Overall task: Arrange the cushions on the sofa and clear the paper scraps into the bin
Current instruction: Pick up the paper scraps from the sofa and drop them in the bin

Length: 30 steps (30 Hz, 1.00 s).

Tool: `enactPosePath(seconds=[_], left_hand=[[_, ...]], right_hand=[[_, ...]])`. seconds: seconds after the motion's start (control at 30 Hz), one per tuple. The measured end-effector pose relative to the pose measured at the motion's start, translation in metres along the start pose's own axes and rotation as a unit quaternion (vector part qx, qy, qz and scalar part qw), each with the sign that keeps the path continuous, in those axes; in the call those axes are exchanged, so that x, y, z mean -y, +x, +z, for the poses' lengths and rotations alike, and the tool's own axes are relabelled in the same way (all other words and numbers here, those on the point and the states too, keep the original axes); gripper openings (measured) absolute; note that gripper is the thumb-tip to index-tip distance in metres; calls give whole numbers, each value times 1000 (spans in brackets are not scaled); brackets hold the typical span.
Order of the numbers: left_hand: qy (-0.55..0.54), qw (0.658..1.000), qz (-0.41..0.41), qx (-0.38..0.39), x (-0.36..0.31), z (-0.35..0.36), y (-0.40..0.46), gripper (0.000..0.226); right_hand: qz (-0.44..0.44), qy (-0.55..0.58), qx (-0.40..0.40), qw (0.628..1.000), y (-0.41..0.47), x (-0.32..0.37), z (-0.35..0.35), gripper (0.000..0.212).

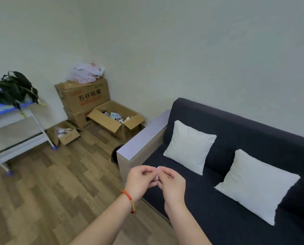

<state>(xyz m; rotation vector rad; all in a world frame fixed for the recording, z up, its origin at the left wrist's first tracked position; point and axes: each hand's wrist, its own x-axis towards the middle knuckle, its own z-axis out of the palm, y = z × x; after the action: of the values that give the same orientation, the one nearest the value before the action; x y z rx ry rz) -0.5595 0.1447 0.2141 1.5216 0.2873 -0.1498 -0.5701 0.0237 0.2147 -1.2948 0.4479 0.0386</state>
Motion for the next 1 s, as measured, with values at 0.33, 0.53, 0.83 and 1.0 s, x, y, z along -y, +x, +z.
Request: enactPosePath(seconds=[0.33, 0.53, 0.83, 1.0], left_hand=[[-151, 985, -46, -67, -8, -104, 31, 15], [-142, 986, -38, -81, 6, -183, 203, 18], [-91, 985, -127, -77, 69, -323, 543, 23], [-67, 976, -200, -53, 126, -344, 676, 32]], right_hand=[[-40, -142, 111, 983, 14, -7, 103, 16], [-61, -219, 113, 967, 149, -45, 246, 21], [7, -227, 42, 973, 427, -150, 451, 16], [65, -245, -40, 966, 551, -226, 499, 16]])
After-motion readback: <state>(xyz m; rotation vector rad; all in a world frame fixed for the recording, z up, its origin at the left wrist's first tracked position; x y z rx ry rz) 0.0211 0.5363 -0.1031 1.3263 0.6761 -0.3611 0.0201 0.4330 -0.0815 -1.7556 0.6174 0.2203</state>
